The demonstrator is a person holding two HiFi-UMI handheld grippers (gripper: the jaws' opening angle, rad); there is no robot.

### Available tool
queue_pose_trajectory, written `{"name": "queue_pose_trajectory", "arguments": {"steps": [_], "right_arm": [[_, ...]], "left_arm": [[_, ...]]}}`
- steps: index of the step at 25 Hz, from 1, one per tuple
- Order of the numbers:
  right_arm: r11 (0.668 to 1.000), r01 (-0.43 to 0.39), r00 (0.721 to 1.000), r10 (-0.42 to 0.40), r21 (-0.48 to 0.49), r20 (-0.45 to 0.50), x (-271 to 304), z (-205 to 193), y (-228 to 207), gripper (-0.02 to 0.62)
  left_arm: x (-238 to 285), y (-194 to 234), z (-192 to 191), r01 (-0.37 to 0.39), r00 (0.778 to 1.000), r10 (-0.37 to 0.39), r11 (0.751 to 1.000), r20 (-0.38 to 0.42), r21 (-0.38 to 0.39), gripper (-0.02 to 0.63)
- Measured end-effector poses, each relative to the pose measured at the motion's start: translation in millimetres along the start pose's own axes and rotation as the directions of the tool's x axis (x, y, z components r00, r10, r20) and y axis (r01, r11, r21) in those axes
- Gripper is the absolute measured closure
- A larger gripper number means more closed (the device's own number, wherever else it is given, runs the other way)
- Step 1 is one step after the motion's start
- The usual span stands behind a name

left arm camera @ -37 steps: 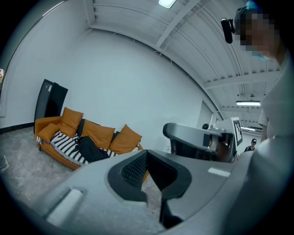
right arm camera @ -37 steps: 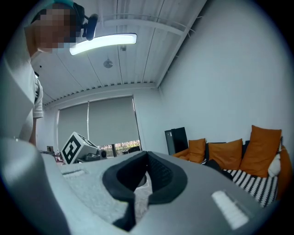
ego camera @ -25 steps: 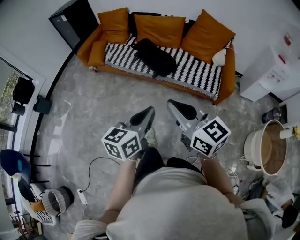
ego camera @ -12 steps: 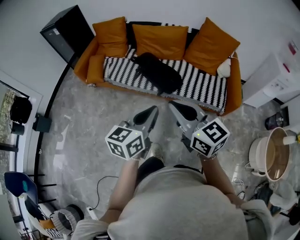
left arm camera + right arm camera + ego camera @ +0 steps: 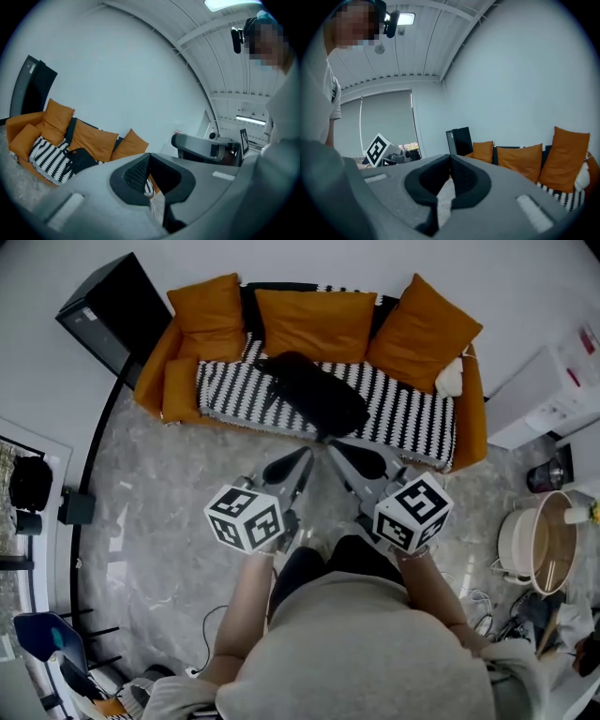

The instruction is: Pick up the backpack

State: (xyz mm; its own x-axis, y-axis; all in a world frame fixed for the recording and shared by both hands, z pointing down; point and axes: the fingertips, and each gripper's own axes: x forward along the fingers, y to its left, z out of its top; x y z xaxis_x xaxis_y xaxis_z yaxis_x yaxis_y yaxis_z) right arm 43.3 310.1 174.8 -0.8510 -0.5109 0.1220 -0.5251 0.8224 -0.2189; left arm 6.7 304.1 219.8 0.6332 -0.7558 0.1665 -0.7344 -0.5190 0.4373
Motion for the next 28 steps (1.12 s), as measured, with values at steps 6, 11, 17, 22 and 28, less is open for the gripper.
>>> {"name": "queue_pose_trajectory", "arguments": {"steps": [6,11,17,22,28], "right_arm": [[1.000,0.024,0.999,-0.024,-0.002,0.032,19.6,4.9,-13.4,0.592],[0.999,0.038,0.997,-0.038,0.009,0.068,40.3,15.4,-35.9,0.592],[0.999,-0.002,0.999,0.003,-0.032,0.032,83.4,18.9,-85.8,0.592],[0.998,0.002,0.998,0.001,-0.058,0.063,128.1,49.7,-143.4,0.592],[0.996,-0.087,0.996,0.087,-0.008,0.030,184.3,66.9,-197.5,0.592]], "left_arm": [[12.3,16.9,0.5,0.013,1.000,-0.013,1.000,-0.018,0.002,0.598],[24.1,41.7,8.7,-0.019,1.000,0.019,1.000,-0.006,-0.024,0.598],[65.9,82.7,35.7,-0.053,0.999,0.054,0.998,-0.006,0.025,0.598],[114.9,118.8,76.8,-0.029,0.999,0.028,0.999,0.035,0.041,0.600],[167.9,161.4,124.0,-0.045,0.997,0.039,0.996,0.071,0.074,0.598]]}}
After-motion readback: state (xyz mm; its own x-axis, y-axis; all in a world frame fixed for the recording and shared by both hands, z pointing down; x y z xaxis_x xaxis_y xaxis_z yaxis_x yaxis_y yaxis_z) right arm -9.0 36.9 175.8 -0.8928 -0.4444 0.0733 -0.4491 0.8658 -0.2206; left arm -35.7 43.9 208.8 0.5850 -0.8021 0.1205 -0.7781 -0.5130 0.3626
